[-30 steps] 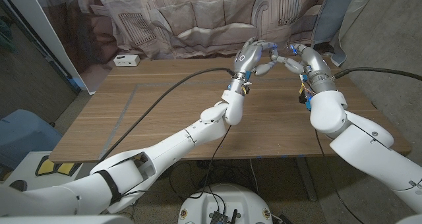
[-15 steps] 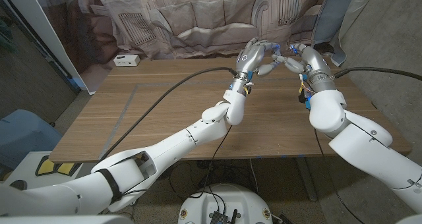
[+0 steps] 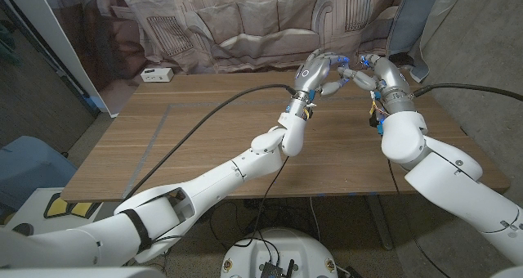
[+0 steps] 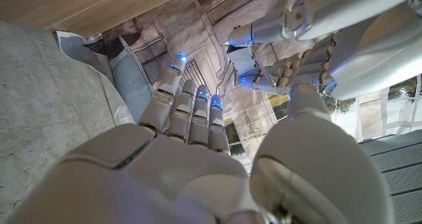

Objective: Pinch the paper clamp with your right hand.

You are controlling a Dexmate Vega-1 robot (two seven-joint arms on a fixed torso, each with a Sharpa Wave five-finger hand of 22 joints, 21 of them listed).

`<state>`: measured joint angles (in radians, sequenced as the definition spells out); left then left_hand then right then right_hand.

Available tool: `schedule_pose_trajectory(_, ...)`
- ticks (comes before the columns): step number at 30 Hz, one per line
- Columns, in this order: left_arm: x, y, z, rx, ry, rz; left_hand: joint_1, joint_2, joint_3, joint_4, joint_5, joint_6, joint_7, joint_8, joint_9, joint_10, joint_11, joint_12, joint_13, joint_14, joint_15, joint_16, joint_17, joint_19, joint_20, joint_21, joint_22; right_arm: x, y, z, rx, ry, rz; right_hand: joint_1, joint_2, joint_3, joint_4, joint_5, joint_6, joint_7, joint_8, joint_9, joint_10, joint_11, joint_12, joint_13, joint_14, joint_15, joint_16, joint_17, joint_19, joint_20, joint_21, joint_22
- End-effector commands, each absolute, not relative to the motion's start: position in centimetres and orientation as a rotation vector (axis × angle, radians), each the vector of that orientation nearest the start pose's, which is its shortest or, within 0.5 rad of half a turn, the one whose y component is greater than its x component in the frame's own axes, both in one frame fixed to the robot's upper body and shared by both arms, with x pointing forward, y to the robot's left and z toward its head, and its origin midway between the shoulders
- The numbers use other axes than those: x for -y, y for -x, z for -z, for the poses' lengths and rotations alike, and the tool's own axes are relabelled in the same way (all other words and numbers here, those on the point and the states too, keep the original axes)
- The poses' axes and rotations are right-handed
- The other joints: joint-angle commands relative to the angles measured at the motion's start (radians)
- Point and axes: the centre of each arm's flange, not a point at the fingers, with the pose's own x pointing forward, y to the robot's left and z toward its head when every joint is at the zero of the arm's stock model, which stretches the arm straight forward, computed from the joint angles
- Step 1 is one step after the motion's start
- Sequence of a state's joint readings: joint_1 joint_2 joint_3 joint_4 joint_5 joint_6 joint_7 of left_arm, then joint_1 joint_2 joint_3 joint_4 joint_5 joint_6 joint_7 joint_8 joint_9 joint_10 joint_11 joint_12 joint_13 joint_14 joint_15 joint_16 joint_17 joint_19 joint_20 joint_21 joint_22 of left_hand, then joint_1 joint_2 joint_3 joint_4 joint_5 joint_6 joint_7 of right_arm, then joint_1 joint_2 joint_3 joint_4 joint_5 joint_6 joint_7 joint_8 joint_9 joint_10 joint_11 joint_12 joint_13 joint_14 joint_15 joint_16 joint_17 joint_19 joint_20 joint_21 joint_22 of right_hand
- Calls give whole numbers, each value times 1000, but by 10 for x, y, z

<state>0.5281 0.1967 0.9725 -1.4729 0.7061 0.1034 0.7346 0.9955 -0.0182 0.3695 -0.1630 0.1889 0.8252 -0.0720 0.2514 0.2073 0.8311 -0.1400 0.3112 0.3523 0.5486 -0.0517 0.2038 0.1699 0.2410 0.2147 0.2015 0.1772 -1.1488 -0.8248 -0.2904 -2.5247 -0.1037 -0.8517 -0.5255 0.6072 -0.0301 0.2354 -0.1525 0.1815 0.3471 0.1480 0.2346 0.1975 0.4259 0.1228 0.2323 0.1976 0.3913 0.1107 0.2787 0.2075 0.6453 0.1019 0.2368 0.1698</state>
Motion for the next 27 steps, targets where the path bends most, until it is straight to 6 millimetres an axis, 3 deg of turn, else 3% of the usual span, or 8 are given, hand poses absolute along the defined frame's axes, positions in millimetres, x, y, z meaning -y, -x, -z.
schedule_pose_trajectory(1, 59, -531, -70, 1360, -900, -187, 27, 37, 1, 7, 7, 46, -41, 3, 2, 88, -77, 6, 4, 11, -81, 3, 4, 7, 3, -2, 2, 239, -429, -63, 640, 765, 438, 11, -1, -1, 3, 6, 19, 23, 5, 4, 26, 8, 7, 2, 23, -2, 10, 2, 19, 0, 4, 4)
schedule_pose_trajectory(10, 61, -531, -70, 1365, -902, -186, 27, 37, 0, 7, 7, 49, -39, 3, 3, 89, -77, 5, 5, 12, -79, 3, 4, 7, 3, -2, 2, 239, -431, -61, 634, 757, 451, 19, 2, 0, 3, 6, 30, 24, 7, 4, 38, 21, 8, 2, 37, -3, 14, 3, 31, -1, 5, 4)
schedule_pose_trajectory(27, 58, -531, -70, 1360, -900, -186, 28, 40, -1, 7, 8, 53, -43, 3, 3, 94, -78, 3, 8, 18, -76, 4, 4, 8, 3, -2, 2, 238, -432, -60, 638, 756, 487, 57, 17, 11, -4, 7, 64, 19, 13, 5, 82, 14, 13, 2, 71, -17, 24, 6, 66, -23, 7, 5)
